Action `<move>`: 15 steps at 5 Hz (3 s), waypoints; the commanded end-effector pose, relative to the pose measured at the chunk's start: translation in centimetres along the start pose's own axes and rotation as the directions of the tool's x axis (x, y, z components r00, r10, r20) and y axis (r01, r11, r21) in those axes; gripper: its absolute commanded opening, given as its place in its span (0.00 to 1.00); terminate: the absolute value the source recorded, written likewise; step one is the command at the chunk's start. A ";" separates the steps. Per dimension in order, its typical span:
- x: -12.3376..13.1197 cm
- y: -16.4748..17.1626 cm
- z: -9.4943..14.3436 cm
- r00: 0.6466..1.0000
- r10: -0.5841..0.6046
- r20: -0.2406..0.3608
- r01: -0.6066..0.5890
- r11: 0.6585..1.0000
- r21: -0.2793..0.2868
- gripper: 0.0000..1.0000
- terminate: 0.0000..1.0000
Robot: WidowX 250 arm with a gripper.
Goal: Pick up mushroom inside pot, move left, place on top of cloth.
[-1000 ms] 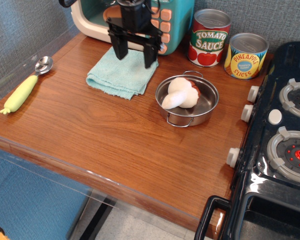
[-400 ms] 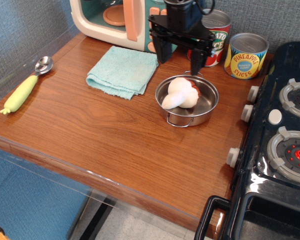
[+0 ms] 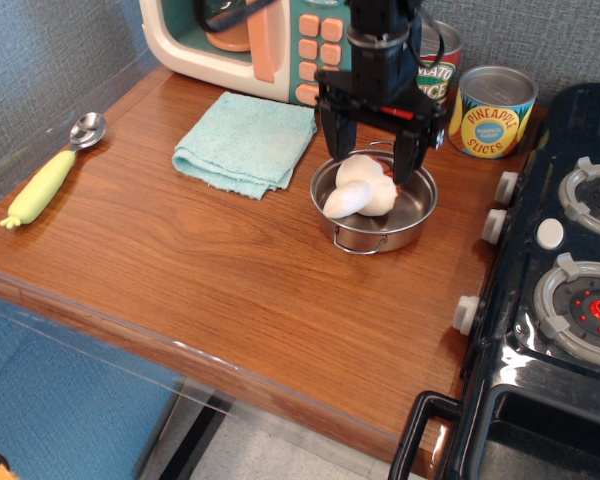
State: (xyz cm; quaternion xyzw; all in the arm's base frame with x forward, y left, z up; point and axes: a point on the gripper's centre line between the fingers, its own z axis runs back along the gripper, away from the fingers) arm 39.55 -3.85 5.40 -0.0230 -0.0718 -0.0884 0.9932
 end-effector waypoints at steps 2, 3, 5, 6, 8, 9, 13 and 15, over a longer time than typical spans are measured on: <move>0.8 -0.2 0.5 0.999 -0.002 0.032 0.003 1.000 -0.009 0.00 0.00; 1.4 -0.3 2.8 0.995 -0.024 0.098 0.025 1.000 -0.003 0.00 0.00; 2.7 4.9 9.5 0.959 0.088 0.269 -0.094 0.996 0.009 0.00 0.00; 2.7 8.2 8.6 0.955 0.166 0.245 -0.182 0.982 0.043 0.00 0.00; 2.1 12.2 7.3 0.946 0.262 0.191 -0.282 0.956 0.082 0.00 0.00; 1.9 13.1 7.0 0.941 0.284 0.184 -0.306 0.946 0.104 0.00 0.00; 1.3 13.0 7.7 0.949 0.268 0.165 -0.290 0.948 0.134 1.00 0.00; 1.2 12.6 7.6 0.928 0.311 0.204 -0.349 0.919 0.186 1.00 1.00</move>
